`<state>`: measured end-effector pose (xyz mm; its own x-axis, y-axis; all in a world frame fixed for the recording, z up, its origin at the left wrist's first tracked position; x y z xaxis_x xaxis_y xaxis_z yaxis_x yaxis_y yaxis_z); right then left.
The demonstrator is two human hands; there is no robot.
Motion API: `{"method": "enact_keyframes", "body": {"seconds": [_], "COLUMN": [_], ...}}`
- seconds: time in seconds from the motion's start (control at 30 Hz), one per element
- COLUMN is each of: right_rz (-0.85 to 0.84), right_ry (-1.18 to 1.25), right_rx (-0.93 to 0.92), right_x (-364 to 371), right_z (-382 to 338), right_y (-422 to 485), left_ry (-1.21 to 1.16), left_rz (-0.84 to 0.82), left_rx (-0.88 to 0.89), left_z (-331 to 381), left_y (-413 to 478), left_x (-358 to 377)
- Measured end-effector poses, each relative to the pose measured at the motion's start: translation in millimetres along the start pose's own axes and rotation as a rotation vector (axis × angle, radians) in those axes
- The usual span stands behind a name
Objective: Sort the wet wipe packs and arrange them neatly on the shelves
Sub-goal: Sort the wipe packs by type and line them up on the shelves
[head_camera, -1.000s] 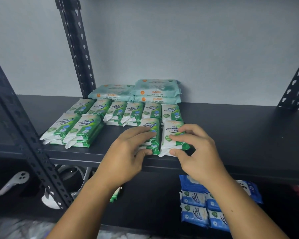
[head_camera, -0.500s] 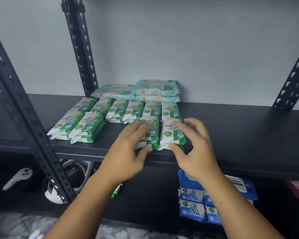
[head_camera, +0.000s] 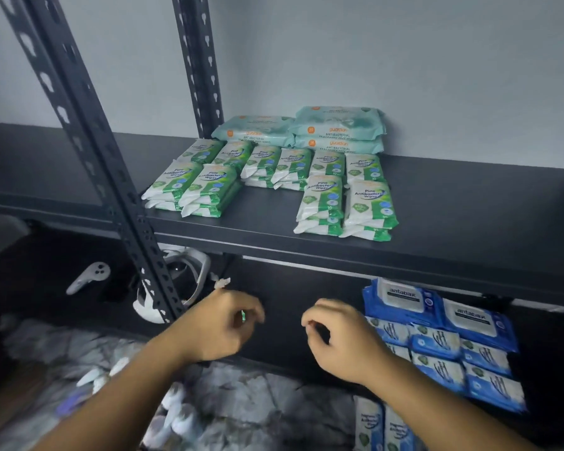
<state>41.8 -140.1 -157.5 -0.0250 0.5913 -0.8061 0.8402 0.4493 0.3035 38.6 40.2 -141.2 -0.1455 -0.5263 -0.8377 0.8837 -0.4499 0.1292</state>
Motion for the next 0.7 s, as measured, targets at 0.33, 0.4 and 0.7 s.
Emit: {"method": "enact_keyframes", "body": {"seconds": [0.33, 0.4, 0.7], "right_rz": [-0.524, -0.512, -0.27], "right_ry": [-0.278, -0.282, -0.44], "right_rx": [0.361, 0.431, 0.535], "right_x": [113, 129, 237], "right_z": [156, 186, 239], "right_y": [12, 20, 23], "left_ry": [0.277, 0.267, 0.254], "left_rz": [-0.286, -0.26, -0.135], "left_rx": [-0.244, -0.233, -0.301], "left_z": [-188, -208, -298], "left_y": [17, 35, 100], "left_x": [107, 119, 164]}}
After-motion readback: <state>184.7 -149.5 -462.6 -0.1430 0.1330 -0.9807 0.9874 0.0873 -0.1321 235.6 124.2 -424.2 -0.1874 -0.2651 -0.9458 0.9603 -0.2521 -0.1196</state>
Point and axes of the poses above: each hand's wrist, its own y-axis towards the middle knuckle, its own x-axis out of the palm, z = x × y, the point moved 9 cm from there along y, towards the middle knuckle, and after that the axes turned 2 degrees about x, right-handed, at the moved point
